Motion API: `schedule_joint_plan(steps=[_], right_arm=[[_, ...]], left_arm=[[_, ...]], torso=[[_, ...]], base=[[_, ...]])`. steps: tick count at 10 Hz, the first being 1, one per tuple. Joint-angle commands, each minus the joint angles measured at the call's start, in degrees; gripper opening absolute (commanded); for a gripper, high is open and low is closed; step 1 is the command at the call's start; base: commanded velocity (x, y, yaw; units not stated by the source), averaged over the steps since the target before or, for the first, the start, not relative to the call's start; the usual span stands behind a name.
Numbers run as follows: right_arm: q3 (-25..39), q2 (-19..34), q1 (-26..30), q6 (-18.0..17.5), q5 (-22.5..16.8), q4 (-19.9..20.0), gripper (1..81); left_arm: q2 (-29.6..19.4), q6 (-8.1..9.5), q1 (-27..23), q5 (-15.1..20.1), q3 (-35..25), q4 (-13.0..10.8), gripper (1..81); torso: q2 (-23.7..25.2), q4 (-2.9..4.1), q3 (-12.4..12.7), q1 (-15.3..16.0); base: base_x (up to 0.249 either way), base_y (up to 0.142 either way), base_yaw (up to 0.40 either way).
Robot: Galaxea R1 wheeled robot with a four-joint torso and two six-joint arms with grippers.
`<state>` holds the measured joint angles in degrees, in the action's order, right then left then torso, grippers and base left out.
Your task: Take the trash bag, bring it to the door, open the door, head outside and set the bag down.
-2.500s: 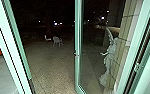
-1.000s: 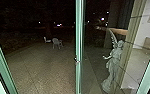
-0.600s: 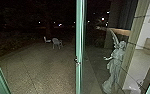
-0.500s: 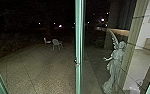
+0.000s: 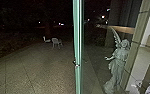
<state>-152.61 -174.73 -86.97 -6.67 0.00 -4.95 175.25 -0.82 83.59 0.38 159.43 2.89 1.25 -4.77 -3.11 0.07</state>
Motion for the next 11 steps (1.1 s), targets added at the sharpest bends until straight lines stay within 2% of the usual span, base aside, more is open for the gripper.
schedule_joint_plan(steps=[1,11], right_arm=[[0.7,-1.0,2.7,0.2,-2.9,0.0,81.1],[0.7,-1.0,2.6,0.2,-2.9,0.0,81.1]], left_arm=[[-0.3,-0.15,-3.1,3.0,-0.1,-0.4,1.0],[-0.3,-0.15,-3.0,3.0,-0.1,-0.4,1.0]], torso=[[0.0,0.0,0.0,0.0],[0.0,-0.02,0.0,0.0]], base=[[0.114,0.0,0.0],[0.114,0.0,0.0]])
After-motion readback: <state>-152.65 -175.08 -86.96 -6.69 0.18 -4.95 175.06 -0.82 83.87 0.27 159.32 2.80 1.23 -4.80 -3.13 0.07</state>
